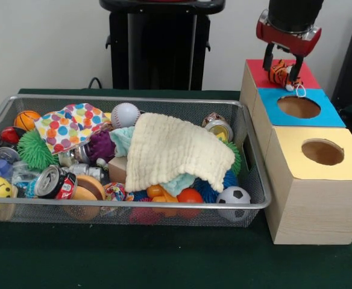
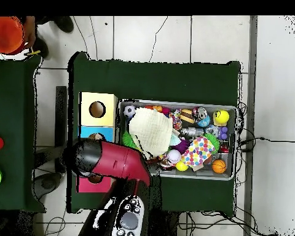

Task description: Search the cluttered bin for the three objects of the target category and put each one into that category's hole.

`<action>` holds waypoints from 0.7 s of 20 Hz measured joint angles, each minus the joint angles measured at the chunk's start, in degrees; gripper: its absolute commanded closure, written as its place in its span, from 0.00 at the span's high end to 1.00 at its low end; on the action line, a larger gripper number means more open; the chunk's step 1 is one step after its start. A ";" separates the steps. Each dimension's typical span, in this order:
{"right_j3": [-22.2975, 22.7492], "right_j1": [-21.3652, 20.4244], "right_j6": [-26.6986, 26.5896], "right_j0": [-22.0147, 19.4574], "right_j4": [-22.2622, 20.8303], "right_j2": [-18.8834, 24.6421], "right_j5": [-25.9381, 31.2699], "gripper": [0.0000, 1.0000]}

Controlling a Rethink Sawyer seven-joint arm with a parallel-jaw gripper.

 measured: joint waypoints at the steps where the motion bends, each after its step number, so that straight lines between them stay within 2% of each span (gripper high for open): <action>1: 0.54 -0.28 0.00 0.57 0.08 0.00 0.00 1.00; 7: 2.91 -1.06 0.00 3.36 1.16 0.01 0.00 1.00; 14: 6.49 -0.13 0.00 7.21 4.18 0.26 -1.47 1.00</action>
